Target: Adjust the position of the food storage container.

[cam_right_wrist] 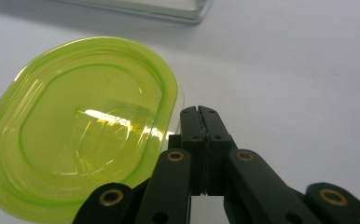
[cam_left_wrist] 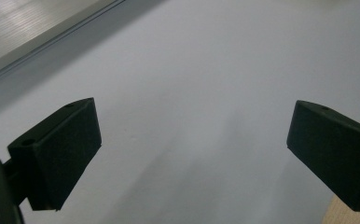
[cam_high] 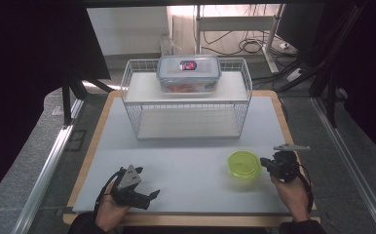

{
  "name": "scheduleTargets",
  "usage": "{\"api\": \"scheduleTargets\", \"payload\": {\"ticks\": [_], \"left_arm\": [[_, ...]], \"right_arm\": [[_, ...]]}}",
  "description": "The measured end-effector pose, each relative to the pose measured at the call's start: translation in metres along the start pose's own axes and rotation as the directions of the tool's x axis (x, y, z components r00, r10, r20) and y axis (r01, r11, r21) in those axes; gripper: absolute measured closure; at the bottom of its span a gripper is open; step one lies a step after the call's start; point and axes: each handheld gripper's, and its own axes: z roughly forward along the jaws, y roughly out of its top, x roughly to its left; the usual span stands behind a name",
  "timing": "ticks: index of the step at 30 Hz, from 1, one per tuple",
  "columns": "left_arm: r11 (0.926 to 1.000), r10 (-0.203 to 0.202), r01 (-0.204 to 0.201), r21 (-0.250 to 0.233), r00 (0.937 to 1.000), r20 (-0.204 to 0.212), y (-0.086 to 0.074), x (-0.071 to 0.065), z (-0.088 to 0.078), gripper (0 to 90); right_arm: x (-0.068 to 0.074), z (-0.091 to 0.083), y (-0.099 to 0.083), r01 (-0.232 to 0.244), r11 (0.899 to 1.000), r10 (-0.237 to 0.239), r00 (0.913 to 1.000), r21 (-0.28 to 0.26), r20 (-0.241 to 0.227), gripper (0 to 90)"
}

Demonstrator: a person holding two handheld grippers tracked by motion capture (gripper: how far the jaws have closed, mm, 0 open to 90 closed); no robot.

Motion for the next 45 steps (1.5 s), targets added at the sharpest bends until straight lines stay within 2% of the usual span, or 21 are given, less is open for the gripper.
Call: {"api": "scheduleTargets", "payload": {"ticks": [2,7,11,12,15,16,25,32,33,34,38,41,45], "left_arm": [[1.0,0.002,-0.002,-0.001,1.0,0.0,0.0,0.0,0.0,2.6],[1.0,0.005,-0.005,0.002,1.0,-0.001,0.0,0.0,0.0,3.0],[0.9999,0.01,-0.01,0.006,0.9999,-0.001,0.0,-0.001,0.001,3.1],[0.9999,0.011,-0.011,0.006,0.9999,-0.001,0.0,-0.001,0.001,3.1],[0.9999,0.013,-0.013,0.007,0.9999,-0.001,0.0,-0.001,0.001,3.1],[0.9999,0.013,-0.013,0.008,0.9999,-0.001,0.0,-0.001,0.001,3.2],[0.9997,0.022,-0.021,0.015,0.9998,-0.004,0.001,-0.002,0.002,3.3],[0.9994,0.026,-0.026,0.022,0.9996,-0.01,0.001,-0.002,0.003,3.3],[0.9994,0.027,-0.027,0.023,0.9996,-0.01,0.001,-0.002,0.003,3.3],[0.9993,0.028,-0.028,0.024,0.9996,-0.01,0.001,-0.002,0.003,3.3],[0.9993,0.027,-0.027,0.026,0.9996,-0.009,0.001,-0.002,0.004,3.3],[0.9992,0.031,-0.03,0.026,0.9995,-0.009,0.001,-0.002,0.004,3.3],[0.9991,0.031,-0.031,0.028,0.9995,-0.008,0.001,-0.002,0.004,3.3]], "right_arm": [[0.0,-0.001,-0.001,0.027,1.0,-0.027,0.9996,0.013,0.01,89.8],[-0.008,0.0,-0.008,0.042,0.998,-0.043,0.999,0.043,0.014,90.0],[-0.007,0.005,-0.012,0.047,0.996,-0.045,0.9987,0.07,-0.023,90.0],[-0.003,0.008,-0.012,0.058,0.995,-0.055,0.9974,0.078,-0.047,90.0],[0.0,0.012,-0.013,0.076,0.993,-0.07,0.9956,0.091,-0.061,90.0],[0.003,0.016,-0.014,0.085,0.991,-0.076,0.9937,0.104,-0.082,90.0],[0.013,0.027,-0.014,0.095,0.988,-0.079,0.9886,0.124,-0.128,90.0],[0.032,0.04,-0.009,0.12,0.985,-0.099,0.9811,0.123,-0.166,90.0],[0.04,0.044,-0.007,0.137,0.983,-0.114,0.9768,0.121,-0.181,90.0],[0.04,0.044,-0.007,0.137,0.983,-0.114,0.9768,0.121,-0.181,90.0],[0.057,0.053,-0.001,0.162,0.979,-0.134,0.9676,0.121,-0.214,90.0],[0.062,0.056,0.001,0.167,0.979,-0.138,0.9651,0.116,-0.223,90.0],[0.073,0.063,0.005,0.176,0.978,-0.143,0.9574,0.112,-0.251,90.0]]}}
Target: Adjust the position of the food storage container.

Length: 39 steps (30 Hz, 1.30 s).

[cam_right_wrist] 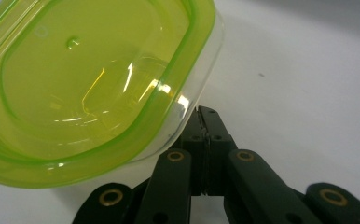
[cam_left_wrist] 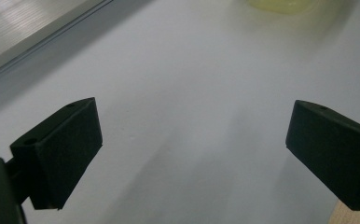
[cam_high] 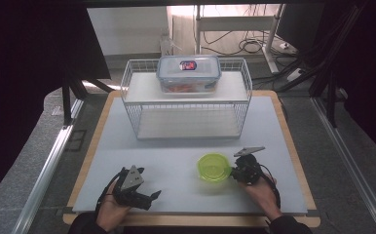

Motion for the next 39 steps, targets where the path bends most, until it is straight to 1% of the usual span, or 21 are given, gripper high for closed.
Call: {"api": "scheduleTargets", "payload": {"ticks": [2,3,8,13,14,16,18,22,23,27,28,29,30,32,33,36,39], "left_arm": [[1.0,-0.004,0.004,0.0,1.0,0.0,0.0,0.0,0.0,3.3],[1.0,-0.004,0.004,0.0,1.0,0.0,0.0,0.0,0.0,3.3],[1.0,0.001,-0.001,0.0,1.0,0.001,0.0,0.0,0.0,3.3],[1.0,0.003,-0.003,0.002,1.0,0.002,0.0,-0.001,0.001,3.3],[1.0,0.003,-0.003,0.002,1.0,0.004,0.0,-0.001,0.001,3.3],[1.0,0.004,-0.004,0.003,1.0,0.004,0.0,-0.001,0.001,3.3],[1.0,0.002,-0.002,0.002,1.0,0.005,0.0,0.0,0.0,3.3],[1.0,-0.002,0.002,-0.002,1.0,0.008,0.0,0.0,0.0,3.4],[1.0,-0.001,0.001,-0.003,1.0,0.008,0.0,0.0,0.0,3.4],[1.0,-0.002,0.002,-0.005,1.0,0.006,0.0,0.0,-0.001,3.5],[1.0,-0.005,0.005,-0.006,1.0,0.007,0.0,0.0,-0.001,3.5],[1.0,-0.006,0.006,-0.006,1.0,0.006,0.0,0.0,-0.001,3.5],[1.0,-0.007,0.007,-0.007,1.0,0.006,0.0,0.0,-0.001,3.5],[0.9999,-0.007,0.007,-0.007,1.0,0.006,0.0,0.001,-0.001,3.5],[0.9999,-0.008,0.008,-0.007,1.0,0.006,-0.001,0.001,-0.001,3.6],[0.9999,-0.007,0.007,-0.008,1.0,0.007,-0.001,0.001,-0.001,3.6],[0.9999,-0.009,0.009,-0.01,0.9999,0.008,-0.001,0.001,-0.001,3.6]], "right_arm": [[0.007,0.006,0.005,0.016,1.0,-0.016,0.9997,0.001,-0.016,90.0],[0.007,0.006,0.005,0.016,1.0,-0.016,0.9997,0.001,-0.016,90.0],[0.019,0.017,0.013,0.041,0.999,-0.041,0.9979,0.003,-0.049,90.0],[0.029,0.027,0.02,0.06,0.998,-0.059,0.9958,0.01,-0.07,90.0],[0.034,0.032,0.023,0.071,0.997,-0.07,0.9945,0.012,-0.078,90.0],[0.036,0.033,0.024,0.077,0.997,-0.076,0.994,0.012,-0.079,90.0],[0.04,0.035,0.026,0.099,0.995,-0.098,0.9924,0.012,-0.074,89.9],[0.038,0.03,0.026,0.126,0.992,-0.126,0.9913,0.006,-0.037,86.9],[0.036,0.027,0.026,0.125,0.992,-0.124,0.9919,0.001,-0.027,85.5],[0.029,0.017,0.026,0.134,0.991,-0.133,0.9908,-0.022,0.024,77.1],[0.027,0.013,0.026,0.135,0.99,-0.134,0.9904,-0.03,0.034,73.6],[0.023,0.009,0.026,0.148,0.988,-0.146,0.9877,-0.044,0.057,65.7],[0.023,0.009,0.026,0.148,0.988,-0.146,0.9877,-0.044,0.057,65.7],[0.02,0.005,0.025,0.156,0.986,-0.15,0.985,-0.057,0.085,54.7],[0.018,0.004,0.024,0.155,0.986,-0.149,0.984,-0.067,0.098,51.0],[0.013,-0.001,0.023,0.146,0.986,-0.136,0.9847,-0.085,0.109,41.1],[0.009,-0.005,0.022,0.14,0.985,-0.129,0.985,-0.1,0.115,33.3]]}}
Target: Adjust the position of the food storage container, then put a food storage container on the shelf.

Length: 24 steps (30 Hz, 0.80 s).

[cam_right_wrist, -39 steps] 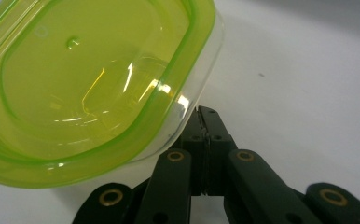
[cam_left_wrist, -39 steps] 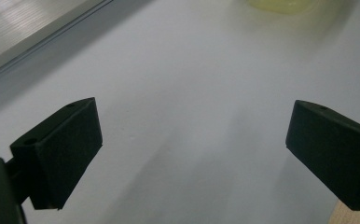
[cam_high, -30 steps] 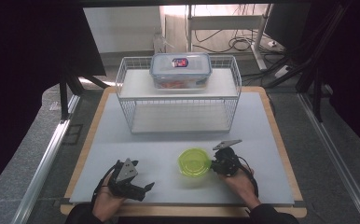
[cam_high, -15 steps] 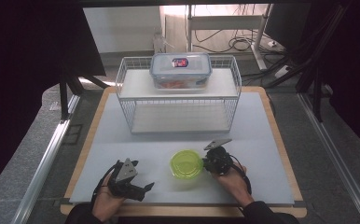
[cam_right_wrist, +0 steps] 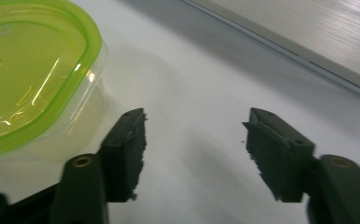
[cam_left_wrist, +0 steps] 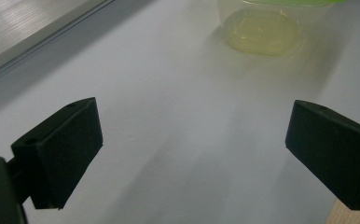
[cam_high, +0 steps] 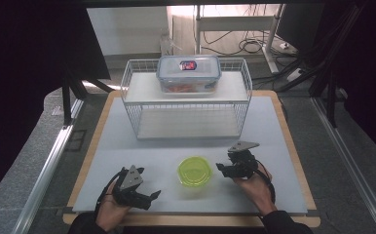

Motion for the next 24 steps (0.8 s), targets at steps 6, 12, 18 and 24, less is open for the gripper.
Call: {"api": "scheduleTargets", "payload": {"ticks": [6,12,18,24], "left_arm": [[1.0,0.0,0.0,0.002,1.0,0.0,0.0,0.0,0.0,3.7],[1.0,-0.008,0.008,-0.003,1.0,0.001,0.0,0.0,0.0,3.8],[1.0,-0.002,0.002,0.0,1.0,0.001,0.0,0.0,0.0,3.9],[1.0,-0.001,0.001,0.003,1.0,0.006,0.0,0.0,0.001,4.5]], "right_arm": [[-0.005,-0.007,-0.004,-0.022,0.999,0.023,0.9997,-0.028,0.005,20.9],[-0.007,-0.008,-0.006,-0.055,0.997,0.056,0.9982,-0.045,0.021,10.7],[-0.005,-0.012,-0.003,-0.043,0.997,0.043,0.9991,-0.059,-0.001,6.7],[-0.001,-0.016,0.001,-0.028,0.999,0.027,0.9994,-0.041,-0.024,4.6]]}}
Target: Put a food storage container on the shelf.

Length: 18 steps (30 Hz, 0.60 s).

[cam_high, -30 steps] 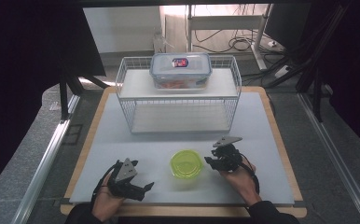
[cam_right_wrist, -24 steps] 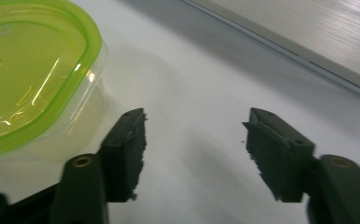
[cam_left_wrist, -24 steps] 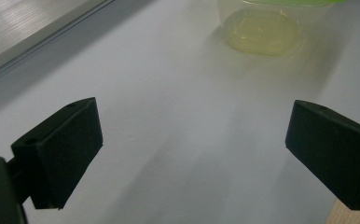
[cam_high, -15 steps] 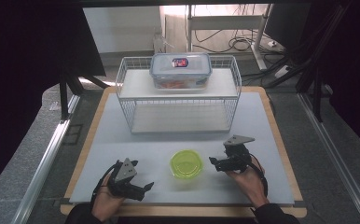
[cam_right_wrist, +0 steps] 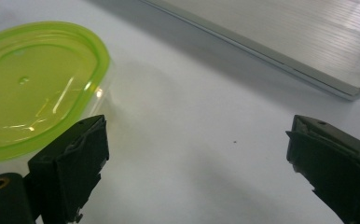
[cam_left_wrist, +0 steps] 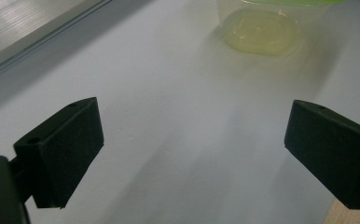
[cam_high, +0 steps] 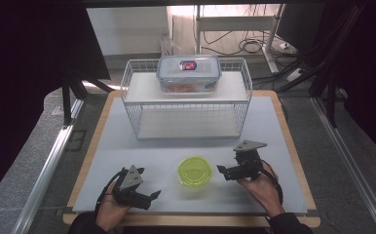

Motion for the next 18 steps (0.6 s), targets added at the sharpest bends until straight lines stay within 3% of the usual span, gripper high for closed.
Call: {"api": "scheduleTargets", "payload": {"ticks": [7,12,18], "left_arm": [[1.0,-0.001,0.001,-0.001,1.0,-0.001,0.0,0.0,0.0,4.6],[1.0,0.001,-0.001,0.001,1.0,-0.001,0.0,0.0,0.0,4.6],[1.0,0.002,-0.002,0.002,1.0,0.001,0.0,0.0,0.0,4.7]], "right_arm": [[0.006,-0.005,0.006,-0.019,1.0,0.019,0.9997,-0.002,-0.015,4.0],[0.008,-0.008,0.01,-0.047,0.999,0.047,0.9987,0.001,-0.017,11.8],[0.01,-0.008,0.013,-0.084,0.996,0.084,0.9931,-0.002,-0.082,22.2]]}}
